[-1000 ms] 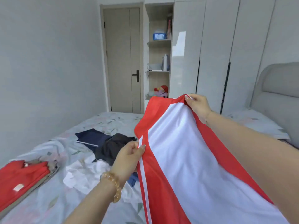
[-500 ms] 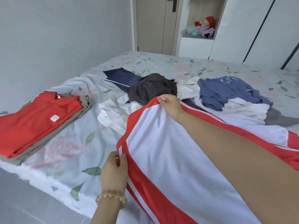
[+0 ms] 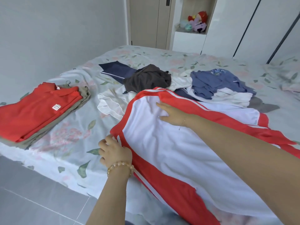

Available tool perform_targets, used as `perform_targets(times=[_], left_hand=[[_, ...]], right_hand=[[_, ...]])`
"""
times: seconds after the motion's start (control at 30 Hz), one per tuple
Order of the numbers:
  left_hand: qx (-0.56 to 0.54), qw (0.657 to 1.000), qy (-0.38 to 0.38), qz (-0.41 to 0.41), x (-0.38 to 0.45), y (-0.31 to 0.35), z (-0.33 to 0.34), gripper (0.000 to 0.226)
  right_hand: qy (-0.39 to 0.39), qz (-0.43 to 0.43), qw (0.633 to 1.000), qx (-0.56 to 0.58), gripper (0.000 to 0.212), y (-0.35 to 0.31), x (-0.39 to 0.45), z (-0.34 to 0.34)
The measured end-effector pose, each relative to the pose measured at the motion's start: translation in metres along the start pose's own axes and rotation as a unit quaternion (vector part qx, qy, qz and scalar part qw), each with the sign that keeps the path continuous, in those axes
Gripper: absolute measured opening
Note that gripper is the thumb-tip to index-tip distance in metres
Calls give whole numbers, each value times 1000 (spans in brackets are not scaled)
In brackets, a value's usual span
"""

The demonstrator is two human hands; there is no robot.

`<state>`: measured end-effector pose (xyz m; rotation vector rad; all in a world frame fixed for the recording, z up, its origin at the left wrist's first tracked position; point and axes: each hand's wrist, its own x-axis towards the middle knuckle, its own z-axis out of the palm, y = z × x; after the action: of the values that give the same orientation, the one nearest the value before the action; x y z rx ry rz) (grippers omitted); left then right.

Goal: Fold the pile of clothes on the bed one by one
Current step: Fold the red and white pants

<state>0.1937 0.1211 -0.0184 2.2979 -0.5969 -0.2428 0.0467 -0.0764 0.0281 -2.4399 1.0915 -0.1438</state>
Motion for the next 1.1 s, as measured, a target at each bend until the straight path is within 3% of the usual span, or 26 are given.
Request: perform_targets(times=[0.1, 0.23, 0.37, 0.53, 0.77, 0.87, 1.0, 1.1], left_hand=[[17, 996, -31, 81, -18, 19, -6, 66], [47, 961, -126, 241, -46, 42, -5, 65], [84, 906, -210, 357, -81, 60, 14, 64], [188, 829, -229, 474, -116, 68, 36, 67], [286, 736, -268, 552, -164, 75, 78, 70], [286, 699, -310, 577, -192, 79, 93, 68], [336, 626, -370, 598, -230, 84, 108, 63], [334, 599, -399, 608, -255, 86, 113, 83]], right_hand=[[-27, 13, 998, -50, 61, 8, -56, -7], [-18, 53, 996, -76, 59, 18, -128, -16], [14, 111, 985, -128, 59, 37, -198, -19], [66, 169, 972, -147, 58, 69, -272, -11], [145, 289, 936, -143, 52, 127, -366, 7], [218, 349, 908, -78, 52, 149, -405, 11], [327, 397, 850, 116, 43, 164, -436, 19], [337, 396, 809, 273, 70, 167, -432, 10]])
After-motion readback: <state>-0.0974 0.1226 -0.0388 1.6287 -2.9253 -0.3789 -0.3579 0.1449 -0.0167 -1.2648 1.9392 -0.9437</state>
